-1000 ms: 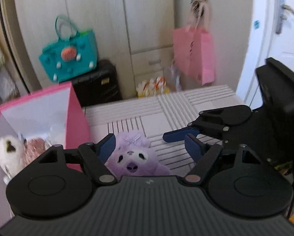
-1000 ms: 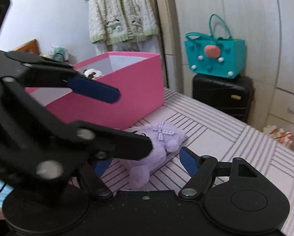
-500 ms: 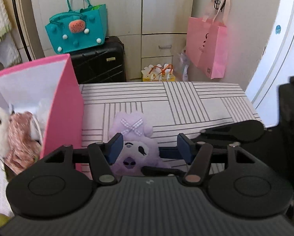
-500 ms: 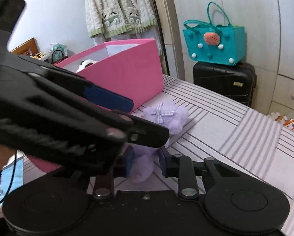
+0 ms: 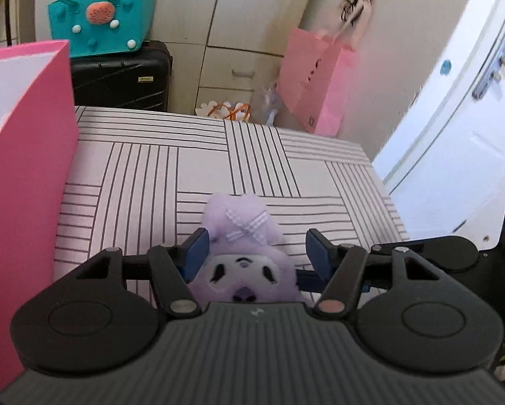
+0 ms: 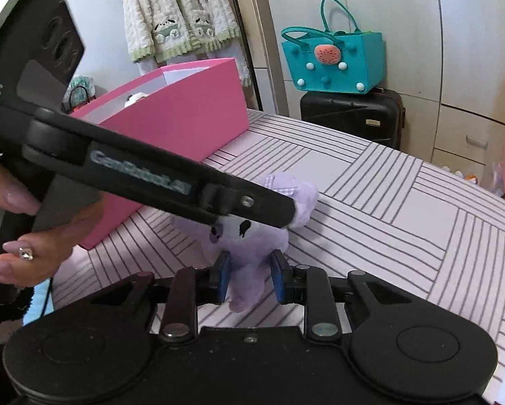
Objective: Organize soft objects
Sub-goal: 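Grasp the purple plush with the left gripper while the right gripper grasps it too, then lift the purple plush with both grippers and carry it over the pink box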
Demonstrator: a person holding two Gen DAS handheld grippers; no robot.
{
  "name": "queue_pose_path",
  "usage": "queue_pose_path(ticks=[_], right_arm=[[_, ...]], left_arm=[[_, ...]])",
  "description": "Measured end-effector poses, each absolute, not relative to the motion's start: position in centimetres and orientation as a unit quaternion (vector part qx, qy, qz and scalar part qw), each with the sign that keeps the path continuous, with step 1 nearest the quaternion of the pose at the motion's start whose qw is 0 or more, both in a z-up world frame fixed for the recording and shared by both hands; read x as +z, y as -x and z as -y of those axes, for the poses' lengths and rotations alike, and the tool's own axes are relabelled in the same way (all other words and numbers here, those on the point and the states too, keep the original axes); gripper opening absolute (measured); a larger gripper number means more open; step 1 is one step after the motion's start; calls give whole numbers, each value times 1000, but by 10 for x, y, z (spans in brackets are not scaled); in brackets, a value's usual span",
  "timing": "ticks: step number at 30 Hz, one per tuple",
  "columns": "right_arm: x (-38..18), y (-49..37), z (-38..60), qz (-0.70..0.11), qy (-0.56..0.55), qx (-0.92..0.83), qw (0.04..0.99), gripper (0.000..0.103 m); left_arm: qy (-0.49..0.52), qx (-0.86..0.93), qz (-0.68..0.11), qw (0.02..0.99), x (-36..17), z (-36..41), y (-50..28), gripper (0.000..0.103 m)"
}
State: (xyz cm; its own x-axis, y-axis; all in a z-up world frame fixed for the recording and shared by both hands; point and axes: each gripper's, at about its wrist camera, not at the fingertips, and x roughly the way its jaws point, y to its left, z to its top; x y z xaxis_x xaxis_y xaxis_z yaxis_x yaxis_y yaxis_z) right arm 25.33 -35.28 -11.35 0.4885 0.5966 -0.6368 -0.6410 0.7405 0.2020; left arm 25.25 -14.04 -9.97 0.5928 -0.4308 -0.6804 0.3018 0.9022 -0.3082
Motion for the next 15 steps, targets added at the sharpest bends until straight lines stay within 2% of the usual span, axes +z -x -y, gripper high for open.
queue_pose_path(ticks=[3, 6, 11, 15], right_arm=[[-114, -253, 357, -356, 25, 359, 863, 30], [-116, -252, 357, -354, 24, 356, 864, 30], [-122, -246, 348, -349, 47, 348, 869, 35], [-125, -243, 340, -342, 62, 342, 873, 40]], left_arm=[[117, -195, -413, 882, -109, 128, -252, 62], [128, -186, -414, 882, -117, 125, -250, 57], [130, -181, -389, 894, -121, 125, -239, 52], [123, -180, -377, 900, -122, 128, -234, 51]])
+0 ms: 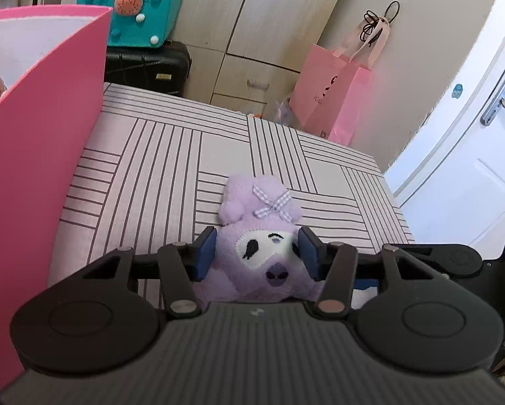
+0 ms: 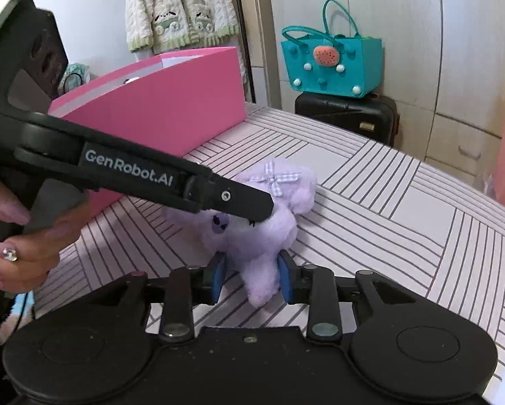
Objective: Organize soft objects
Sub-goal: 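Lift the purple plush with both grippers and carry it over the pink box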
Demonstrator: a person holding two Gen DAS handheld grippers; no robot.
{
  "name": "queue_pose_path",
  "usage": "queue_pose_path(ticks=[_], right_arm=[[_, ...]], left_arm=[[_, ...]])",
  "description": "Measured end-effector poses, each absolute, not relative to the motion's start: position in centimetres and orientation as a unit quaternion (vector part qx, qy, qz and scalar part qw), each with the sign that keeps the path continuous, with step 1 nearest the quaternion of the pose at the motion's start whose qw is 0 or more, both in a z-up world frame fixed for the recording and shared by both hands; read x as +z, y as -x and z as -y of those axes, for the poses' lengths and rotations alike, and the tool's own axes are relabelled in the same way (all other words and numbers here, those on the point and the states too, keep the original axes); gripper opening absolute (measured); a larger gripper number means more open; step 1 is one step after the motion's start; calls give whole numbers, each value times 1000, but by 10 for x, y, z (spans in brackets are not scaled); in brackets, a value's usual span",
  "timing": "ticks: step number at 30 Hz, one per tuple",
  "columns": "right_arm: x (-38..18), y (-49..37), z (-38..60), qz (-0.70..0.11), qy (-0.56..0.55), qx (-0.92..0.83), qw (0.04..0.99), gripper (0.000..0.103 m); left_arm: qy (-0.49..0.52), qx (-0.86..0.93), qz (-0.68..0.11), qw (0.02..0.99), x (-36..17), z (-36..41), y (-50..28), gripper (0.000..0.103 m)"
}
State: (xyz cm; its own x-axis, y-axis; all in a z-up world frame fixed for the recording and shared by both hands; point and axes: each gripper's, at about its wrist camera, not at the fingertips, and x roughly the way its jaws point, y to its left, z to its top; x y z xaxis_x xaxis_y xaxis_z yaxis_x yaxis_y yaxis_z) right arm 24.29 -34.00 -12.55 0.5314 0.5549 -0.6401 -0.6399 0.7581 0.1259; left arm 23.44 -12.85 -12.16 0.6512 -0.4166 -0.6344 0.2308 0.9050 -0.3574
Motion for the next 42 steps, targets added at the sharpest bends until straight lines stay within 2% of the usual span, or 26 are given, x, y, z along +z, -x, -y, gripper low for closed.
queue_pose_path(ticks=[5, 13, 19, 26, 42], right_arm=[[-122, -227, 335, -338, 71, 321, 882, 36], [-126, -184, 346, -303, -55, 257, 916, 36], [-119, -158, 336, -303, -56, 231, 923, 36], [-83, -140, 323, -276, -31, 244, 929, 36], [-74, -101, 293, -328, -44, 287, 899, 36]], left_arm=[[112, -195, -359, 906, -122, 129, -220, 51], [53, -244, -318, 915, -113, 132, -194, 51], [44, -256, -308, 915, -107, 127, -168, 51], [39, -252, -267, 929, -72, 114, -140, 51], [-19, -248, -308, 918, -54, 83, -87, 51]])
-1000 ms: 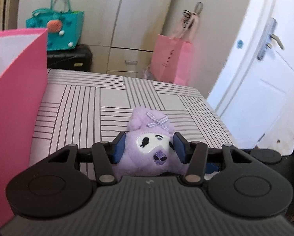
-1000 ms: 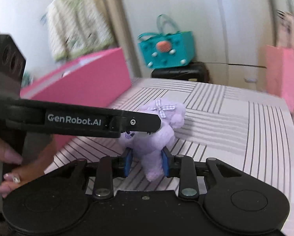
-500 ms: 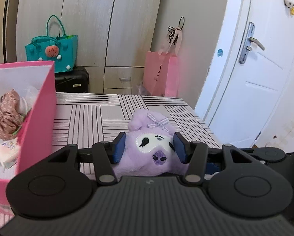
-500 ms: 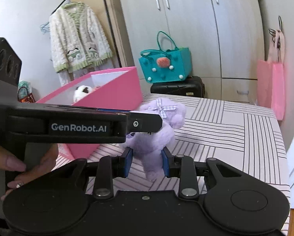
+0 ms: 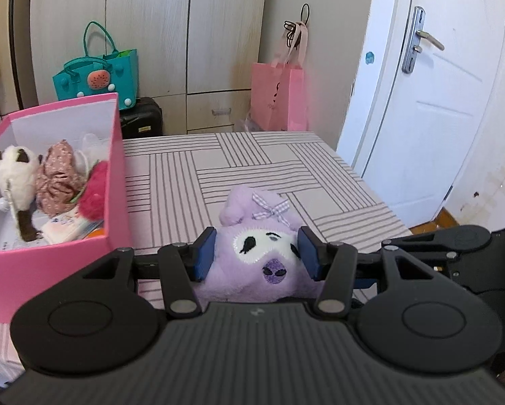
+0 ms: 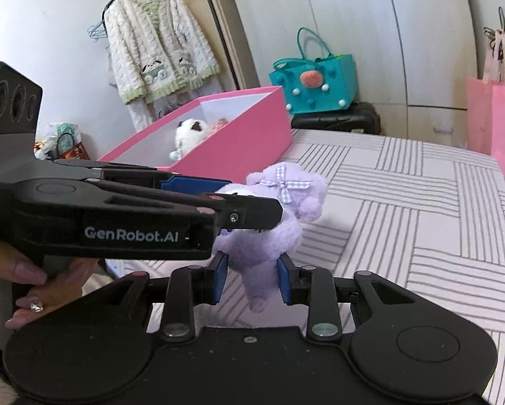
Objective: Organize soft objects
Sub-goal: 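Lift the purple plush with both grippers and carry it over the pink box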
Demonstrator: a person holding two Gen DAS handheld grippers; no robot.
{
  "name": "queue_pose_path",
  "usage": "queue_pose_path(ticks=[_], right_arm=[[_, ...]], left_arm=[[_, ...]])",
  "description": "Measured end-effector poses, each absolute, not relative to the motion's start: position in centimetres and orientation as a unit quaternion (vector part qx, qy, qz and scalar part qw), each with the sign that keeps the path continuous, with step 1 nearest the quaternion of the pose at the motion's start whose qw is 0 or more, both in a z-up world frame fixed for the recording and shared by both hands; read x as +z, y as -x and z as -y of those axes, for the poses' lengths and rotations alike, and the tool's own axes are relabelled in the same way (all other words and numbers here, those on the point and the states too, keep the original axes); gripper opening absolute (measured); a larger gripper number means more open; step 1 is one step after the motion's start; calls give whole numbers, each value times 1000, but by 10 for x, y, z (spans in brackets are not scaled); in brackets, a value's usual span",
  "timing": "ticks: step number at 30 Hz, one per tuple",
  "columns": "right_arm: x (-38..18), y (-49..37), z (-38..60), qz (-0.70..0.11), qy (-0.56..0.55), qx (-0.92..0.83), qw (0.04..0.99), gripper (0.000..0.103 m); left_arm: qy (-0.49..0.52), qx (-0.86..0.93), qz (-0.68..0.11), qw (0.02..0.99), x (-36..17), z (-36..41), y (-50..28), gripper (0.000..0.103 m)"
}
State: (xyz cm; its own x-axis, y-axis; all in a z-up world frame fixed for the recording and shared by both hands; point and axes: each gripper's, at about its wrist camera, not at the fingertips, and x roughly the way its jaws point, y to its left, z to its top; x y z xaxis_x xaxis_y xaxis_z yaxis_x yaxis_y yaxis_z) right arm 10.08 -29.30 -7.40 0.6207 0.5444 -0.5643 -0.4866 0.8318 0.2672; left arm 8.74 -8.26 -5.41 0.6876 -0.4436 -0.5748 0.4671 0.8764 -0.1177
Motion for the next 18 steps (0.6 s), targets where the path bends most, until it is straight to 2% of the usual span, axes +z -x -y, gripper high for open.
queue_pose_path(ticks=[9, 18], right_arm=[[-54, -84, 274, -339, -19, 332, 880, 36], [-26, -85, 237, -303, 16, 387, 871, 36]], left_arm=[[-2, -248, -332, 910, -34, 48, -71, 51], [16, -217, -317, 923, -5, 3, -65, 51]])
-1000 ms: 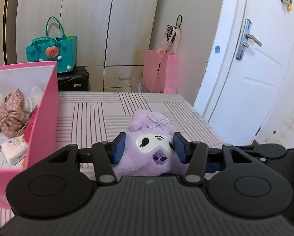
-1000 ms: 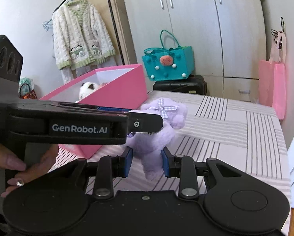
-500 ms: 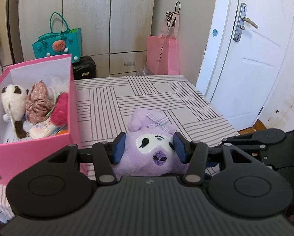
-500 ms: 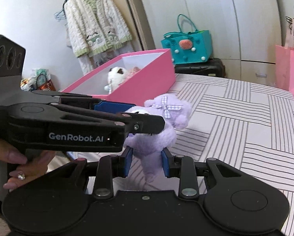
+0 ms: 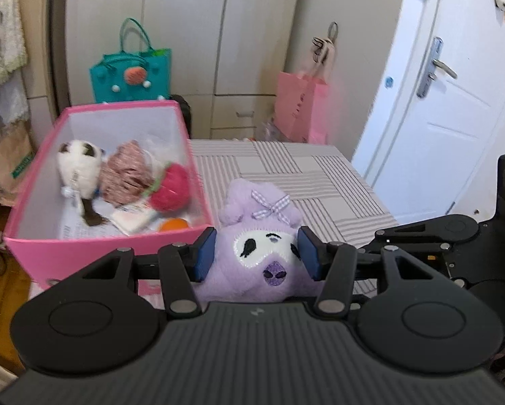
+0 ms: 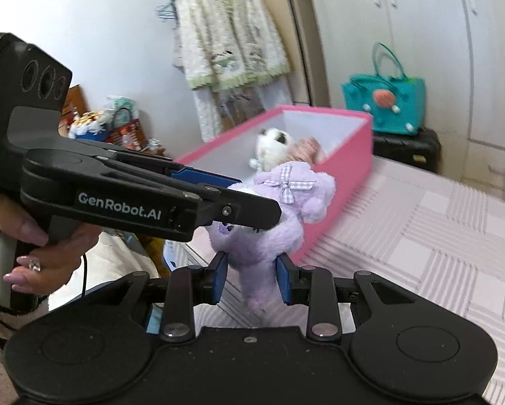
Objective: Organize soft objects
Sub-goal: 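Lift the purple plush with both grippers and carry it over the pink box, then lower the purple plush into the pink box and open both grippers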
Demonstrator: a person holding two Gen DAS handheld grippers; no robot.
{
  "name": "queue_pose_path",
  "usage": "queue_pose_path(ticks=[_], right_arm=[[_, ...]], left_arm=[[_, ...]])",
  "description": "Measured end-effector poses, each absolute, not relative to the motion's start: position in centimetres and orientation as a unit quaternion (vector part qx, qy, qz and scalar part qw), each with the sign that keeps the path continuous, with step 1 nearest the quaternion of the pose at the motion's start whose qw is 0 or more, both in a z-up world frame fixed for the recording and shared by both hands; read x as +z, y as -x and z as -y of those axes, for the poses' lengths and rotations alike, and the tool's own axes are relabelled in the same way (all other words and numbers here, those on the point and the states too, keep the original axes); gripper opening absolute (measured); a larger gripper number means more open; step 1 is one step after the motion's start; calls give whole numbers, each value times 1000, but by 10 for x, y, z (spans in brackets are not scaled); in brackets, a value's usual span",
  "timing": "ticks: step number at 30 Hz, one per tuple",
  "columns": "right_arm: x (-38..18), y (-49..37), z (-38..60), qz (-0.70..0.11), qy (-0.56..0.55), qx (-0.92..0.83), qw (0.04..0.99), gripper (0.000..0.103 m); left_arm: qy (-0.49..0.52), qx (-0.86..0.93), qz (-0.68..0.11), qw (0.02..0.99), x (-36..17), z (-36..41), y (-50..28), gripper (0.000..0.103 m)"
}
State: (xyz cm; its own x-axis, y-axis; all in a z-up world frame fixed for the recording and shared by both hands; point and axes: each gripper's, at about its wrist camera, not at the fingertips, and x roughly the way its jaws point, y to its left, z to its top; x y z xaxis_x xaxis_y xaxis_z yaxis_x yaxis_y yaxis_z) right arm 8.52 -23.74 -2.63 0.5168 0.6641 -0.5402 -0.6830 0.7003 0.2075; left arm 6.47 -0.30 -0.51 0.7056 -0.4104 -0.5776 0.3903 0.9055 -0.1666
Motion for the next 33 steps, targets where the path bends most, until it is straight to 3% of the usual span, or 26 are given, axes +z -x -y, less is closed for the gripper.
queue_pose_path(ticks=[10, 33], right_arm=[[-2, -123, 188, -269, 41, 426, 863, 36], [-44, -235, 101, -360, 71, 438, 821, 36]], left_arm=[[42, -172, -274, 945, 14, -49, -87, 51], [49, -80, -324, 941, -37, -104, -190, 53]])
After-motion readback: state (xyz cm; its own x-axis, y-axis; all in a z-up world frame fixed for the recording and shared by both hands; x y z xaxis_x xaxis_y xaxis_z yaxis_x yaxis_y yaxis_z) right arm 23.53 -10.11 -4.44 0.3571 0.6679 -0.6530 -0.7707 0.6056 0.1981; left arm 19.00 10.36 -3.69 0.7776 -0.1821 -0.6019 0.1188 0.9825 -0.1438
